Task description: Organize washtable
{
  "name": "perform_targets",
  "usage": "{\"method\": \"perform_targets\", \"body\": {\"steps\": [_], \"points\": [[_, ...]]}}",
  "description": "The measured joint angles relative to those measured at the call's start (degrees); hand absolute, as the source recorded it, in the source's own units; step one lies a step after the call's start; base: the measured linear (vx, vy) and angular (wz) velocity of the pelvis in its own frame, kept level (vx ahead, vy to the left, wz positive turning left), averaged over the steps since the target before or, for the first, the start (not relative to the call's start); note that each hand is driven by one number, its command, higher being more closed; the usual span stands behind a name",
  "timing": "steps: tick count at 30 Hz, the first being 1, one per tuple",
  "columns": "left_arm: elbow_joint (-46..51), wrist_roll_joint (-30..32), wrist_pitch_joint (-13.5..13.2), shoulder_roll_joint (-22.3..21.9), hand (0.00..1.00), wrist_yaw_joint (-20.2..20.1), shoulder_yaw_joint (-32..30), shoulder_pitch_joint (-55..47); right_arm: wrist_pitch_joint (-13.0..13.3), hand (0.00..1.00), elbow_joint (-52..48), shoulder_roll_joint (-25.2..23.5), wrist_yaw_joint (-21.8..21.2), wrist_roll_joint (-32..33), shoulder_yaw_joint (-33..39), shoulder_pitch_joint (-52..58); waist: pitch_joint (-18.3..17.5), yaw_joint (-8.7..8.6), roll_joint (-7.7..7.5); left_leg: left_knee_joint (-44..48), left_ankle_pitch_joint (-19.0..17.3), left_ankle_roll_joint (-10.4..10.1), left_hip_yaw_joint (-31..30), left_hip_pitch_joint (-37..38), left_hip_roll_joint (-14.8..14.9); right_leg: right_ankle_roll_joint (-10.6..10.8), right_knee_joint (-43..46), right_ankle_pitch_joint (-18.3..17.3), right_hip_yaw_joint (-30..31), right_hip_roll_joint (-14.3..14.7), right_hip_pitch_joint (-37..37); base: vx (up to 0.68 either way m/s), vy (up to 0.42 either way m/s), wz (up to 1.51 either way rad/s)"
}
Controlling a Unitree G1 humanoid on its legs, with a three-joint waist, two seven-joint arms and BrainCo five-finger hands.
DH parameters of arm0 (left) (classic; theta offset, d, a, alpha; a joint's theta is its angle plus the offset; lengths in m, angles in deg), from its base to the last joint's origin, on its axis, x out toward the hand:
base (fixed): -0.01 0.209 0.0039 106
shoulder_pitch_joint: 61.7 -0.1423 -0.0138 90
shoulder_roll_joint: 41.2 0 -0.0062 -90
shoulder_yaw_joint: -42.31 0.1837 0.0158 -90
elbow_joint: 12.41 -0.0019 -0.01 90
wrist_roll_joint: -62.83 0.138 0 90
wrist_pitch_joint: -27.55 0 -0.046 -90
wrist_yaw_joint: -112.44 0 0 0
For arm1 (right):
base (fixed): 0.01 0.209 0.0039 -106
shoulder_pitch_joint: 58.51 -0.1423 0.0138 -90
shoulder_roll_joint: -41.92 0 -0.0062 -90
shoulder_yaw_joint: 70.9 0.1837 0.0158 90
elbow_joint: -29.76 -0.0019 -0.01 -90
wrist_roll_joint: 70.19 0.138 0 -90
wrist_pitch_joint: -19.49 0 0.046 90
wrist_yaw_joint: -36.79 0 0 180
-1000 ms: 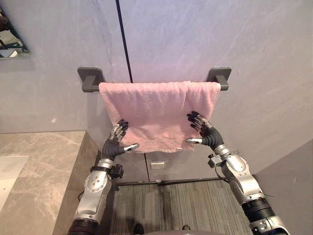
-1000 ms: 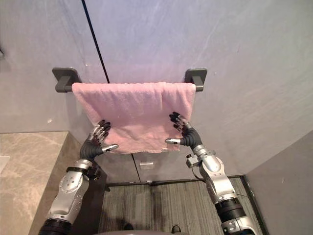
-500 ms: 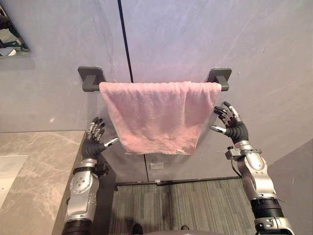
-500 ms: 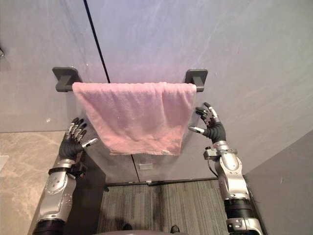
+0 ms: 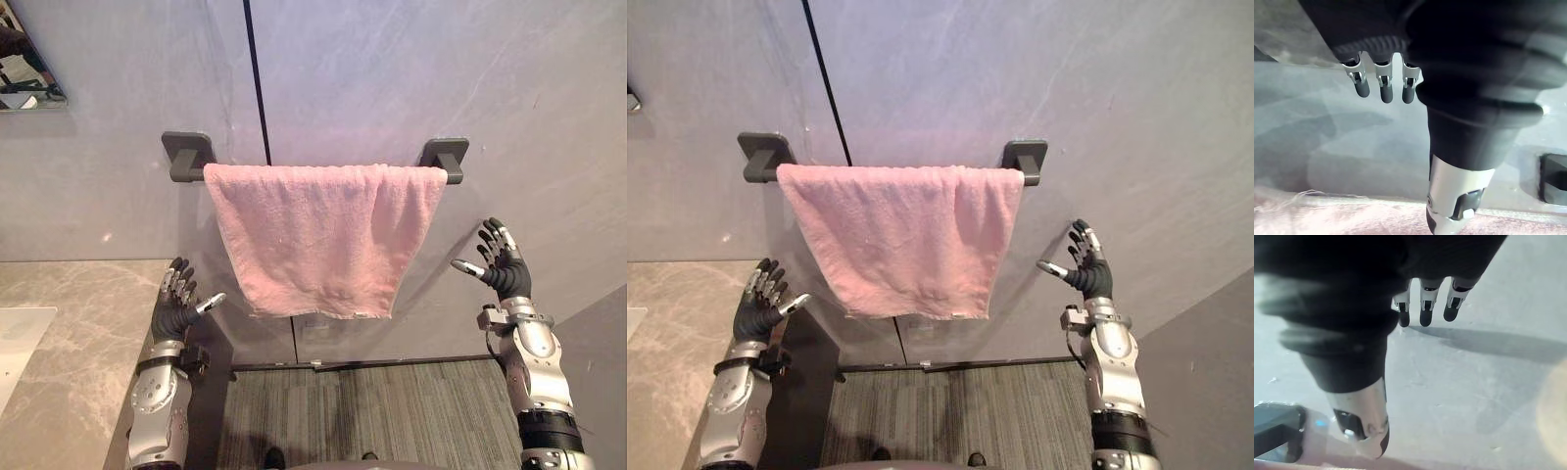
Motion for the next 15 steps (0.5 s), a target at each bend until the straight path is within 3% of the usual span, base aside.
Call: {"method": "perform_targets", "body": {"steps": [5, 15], "points": [[-1.64, 6.10, -0.15, -0.57, 0.00, -1.43, 0.48, -4.00, 0.10, 0.00, 1.10, -0.18, -0.34, -6.38, -0.09, 6.05, 1.19, -0.07, 0.23, -0.05, -0.03, -0.01, -0.79, 0.89, -0.20, 0.15, 0.13, -0.38, -1.21, -0.13, 0.91, -0.04, -0.009, 0.09], [-17.80, 13.45, 0.72, -2.61, 0.00, -1.18, 2.03, -8.23, -0.07, 0.00, 14.30, -5.45, 0.27, -15.38, -2.88, 14.72, 1.53, 0.02, 0.58, -0.35, -0.28, -0.03, -0.78, 2.12, -0.30, 0.38, 0.92, -1.46, -1.68, -0.37, 1.90, -0.01, -0.002, 0.01]]}}
